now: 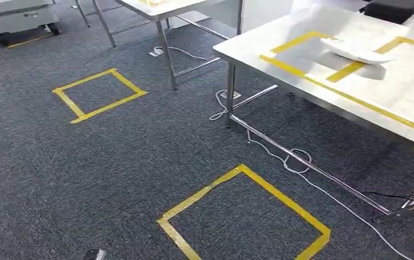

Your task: Take the parts from the cabinet and place them on the table.

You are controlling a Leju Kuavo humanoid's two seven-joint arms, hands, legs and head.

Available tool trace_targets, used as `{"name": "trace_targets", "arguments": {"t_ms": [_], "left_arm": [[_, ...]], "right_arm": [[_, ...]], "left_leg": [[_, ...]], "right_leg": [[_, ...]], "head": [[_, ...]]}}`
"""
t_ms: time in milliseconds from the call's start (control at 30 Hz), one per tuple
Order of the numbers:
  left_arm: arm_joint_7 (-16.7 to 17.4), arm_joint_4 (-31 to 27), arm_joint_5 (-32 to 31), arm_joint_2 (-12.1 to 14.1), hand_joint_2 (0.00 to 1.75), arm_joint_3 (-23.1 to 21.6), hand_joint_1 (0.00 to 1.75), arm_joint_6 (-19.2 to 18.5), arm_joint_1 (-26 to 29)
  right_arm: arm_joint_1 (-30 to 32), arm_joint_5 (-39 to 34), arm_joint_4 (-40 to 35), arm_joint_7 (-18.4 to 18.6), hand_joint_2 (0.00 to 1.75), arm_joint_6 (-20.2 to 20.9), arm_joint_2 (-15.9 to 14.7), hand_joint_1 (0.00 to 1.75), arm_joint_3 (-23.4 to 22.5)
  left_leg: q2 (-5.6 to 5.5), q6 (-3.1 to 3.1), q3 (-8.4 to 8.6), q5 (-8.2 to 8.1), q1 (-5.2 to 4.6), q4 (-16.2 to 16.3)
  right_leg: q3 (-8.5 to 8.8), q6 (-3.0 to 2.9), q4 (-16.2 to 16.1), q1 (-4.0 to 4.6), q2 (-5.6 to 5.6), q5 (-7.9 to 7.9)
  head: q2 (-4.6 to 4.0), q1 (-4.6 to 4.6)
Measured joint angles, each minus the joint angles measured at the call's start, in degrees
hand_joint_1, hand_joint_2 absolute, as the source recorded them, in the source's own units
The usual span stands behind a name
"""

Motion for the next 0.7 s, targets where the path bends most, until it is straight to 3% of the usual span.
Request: {"name": "trace_targets", "arguments": {"t_ms": [33,100,133,167,200,233,300,333,367,400,533,700], "left_arm": [[0.0,0.0,0.0,0.0,1.75,0.0,0.00,0.0,0.1],[0.7,0.0,0.1,-0.1,1.75,0.1,0.00,0.4,0.1],[0.9,0.0,0.6,-0.1,1.75,0.2,0.00,0.7,0.0],[1.1,0.0,1.1,-0.1,1.75,0.5,0.00,0.7,0.0],[1.2,0.0,1.1,-0.2,1.75,0.7,0.00,0.7,-0.1],[1.3,0.0,1.0,-0.3,1.75,0.8,0.00,0.4,-0.2],[1.3,0.0,0.8,-0.3,1.75,0.9,0.00,0.0,-0.3],[1.4,0.0,0.8,-0.4,1.75,0.9,0.00,-0.1,-0.4],[1.6,0.0,0.8,-0.4,1.75,1.0,0.00,-0.2,-0.3],[1.6,0.0,0.7,-0.5,1.75,1.0,0.00,-0.4,-0.3],[2.0,0.0,0.6,-0.7,1.75,1.1,0.00,-0.9,-0.6],[1.6,0.0,0.2,-0.7,1.75,1.1,0.00,-1.4,-0.4]], "right_arm": [[-0.7,0.0,0.3,-1.1,1.75,1.2,1.0,1.75,-2.5],[-2.9,0.4,1.2,-3.1,1.75,3.4,2.9,1.75,-7.1],[-3.9,0.7,1.5,-4.2,1.75,4.0,3.8,1.75,-8.9],[-4.8,0.9,1.7,-5.3,1.75,4.4,4.8,1.75,-10.8],[-5.7,1.1,1.9,-6.2,1.75,4.6,5.7,1.75,-12.4],[-6.1,1.3,2.0,-6.9,1.75,4.7,6.5,1.75,-13.7],[-7.0,2.3,2.4,-7.6,1.75,6.2,7.7,1.75,-16.1],[-7.5,2.4,2.6,-7.7,1.75,7.3,8.1,1.75,-16.9],[-8.1,2.3,2.9,-7.7,1.75,7.8,8.5,1.75,-17.5],[-8.8,2.4,3.1,-7.8,1.75,8.3,8.7,1.75,-17.8],[-9.8,3.2,4.0,-7.9,1.75,8.8,9.6,1.75,-18.4],[-10.8,3.4,5.0,-7.9,1.75,8.7,10.0,1.75,-18.4]], "left_leg": [[-0.19,0.17,0.05,1.25,0.00,-0.6],[-0.88,0.66,3.20,6.35,0.03,-7.8],[-2.31,0.93,5.54,8.72,0.04,-12.7],[-5.77,1.24,7.20,9.68,0.10,-16.5],[-5.60,1.25,7.76,9.11,0.50,-18.3],[-5.29,1.23,7.71,9.02,0.19,-18.0],[-4.31,1.81,7.99,9.15,-0.02,-18.2],[-3.50,2.20,8.25,9.58,0.32,-18.8],[-3.72,1.50,8.06,9.09,-0.06,-18.8],[-3.65,1.37,8.16,9.12,-0.10,-18.5],[-3.24,2.08,8.32,9.14,-0.47,-18.5],[-3.28,2.25,8.26,9.25,-0.52,-18.4]], "right_leg": [[0.05,0.00,0.0,0.00,0.74,0.00],[0.08,0.12,0.0,-0.05,2.53,0.07],[0.10,0.23,0.0,-0.16,3.35,0.13],[-0.03,0.51,0.1,-0.16,4.01,0.16],[-0.41,0.75,0.5,-0.04,4.60,0.06],[-0.60,1.08,0.2,-0.24,5.29,0.21],[-0.70,1.96,-0.3,-0.53,6.40,0.54],[-1.09,2.08,0.1,-0.57,5.45,0.50],[-0.29,1.71,0.0,0.00,2.77,0.26],[-0.32,0.42,-0.6,-0.05,2.58,0.96],[-0.21,1.43,-1.0,-0.27,2.68,1.11],[-0.19,1.72,-1.0,-0.32,2.48,1.23]], "head": [[0.00,0.07],[0.00,0.06],[0.00,0.02],[0.00,0.07],[0.00,0.08],[0.00,0.09],[0.00,-0.09],[0.00,-0.05],[0.00,0.42],[0.00,0.66],[0.00,0.41],[0.00,0.40]]}}
